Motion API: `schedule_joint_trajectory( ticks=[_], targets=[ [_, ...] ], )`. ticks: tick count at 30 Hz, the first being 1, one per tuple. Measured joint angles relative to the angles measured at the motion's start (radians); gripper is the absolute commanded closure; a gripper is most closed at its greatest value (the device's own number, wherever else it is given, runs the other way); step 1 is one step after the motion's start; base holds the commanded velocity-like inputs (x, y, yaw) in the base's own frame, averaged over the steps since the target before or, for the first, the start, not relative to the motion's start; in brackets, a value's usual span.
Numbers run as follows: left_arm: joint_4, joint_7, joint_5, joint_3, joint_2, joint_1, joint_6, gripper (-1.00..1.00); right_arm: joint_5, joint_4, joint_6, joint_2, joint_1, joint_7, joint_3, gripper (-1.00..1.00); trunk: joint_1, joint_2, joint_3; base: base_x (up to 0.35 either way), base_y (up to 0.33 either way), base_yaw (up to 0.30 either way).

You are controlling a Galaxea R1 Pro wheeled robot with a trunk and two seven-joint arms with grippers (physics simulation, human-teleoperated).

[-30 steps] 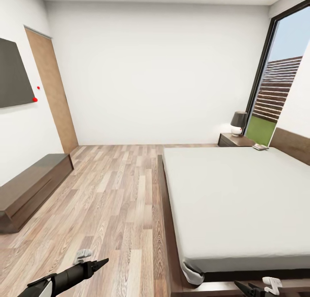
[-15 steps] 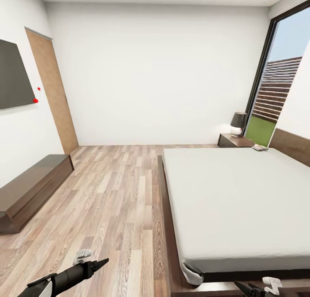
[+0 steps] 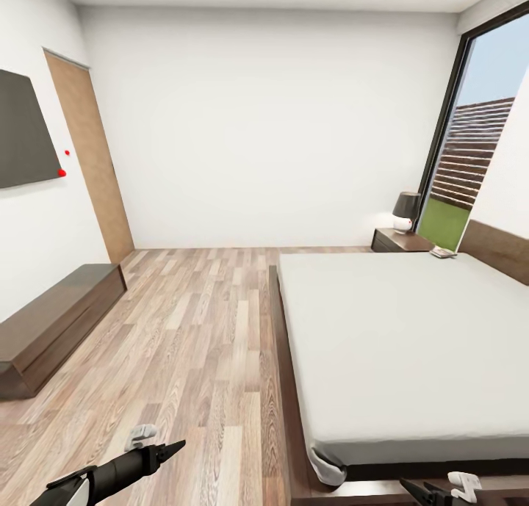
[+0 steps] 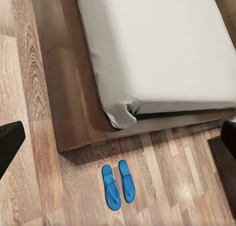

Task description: In the bedroom, move the book from the bed onto either nightstand, and place the two sandals side by side next to the bed.

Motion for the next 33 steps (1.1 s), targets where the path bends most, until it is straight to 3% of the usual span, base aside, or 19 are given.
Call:
schedule_joint_trajectory(
  ticks=[14,33],
  targets=[
    [0.000,0.001,0.000,0.000,0.000,0.000,0.000,-1.00,0.000,0.000,0.000,0.000,0.000,0.000,0.000,-1.00,-0.054,0.098,0.044,0.000,0.000,0.001],
    [0.000,0.001,0.000,0.001,0.000,0.000,0.000,-1.00,0.000,0.000,0.000,0.000,0.000,-0.002,0.000,-1.00,-0.054,0.099,0.044,0.000,0.000,0.193]
  ],
)
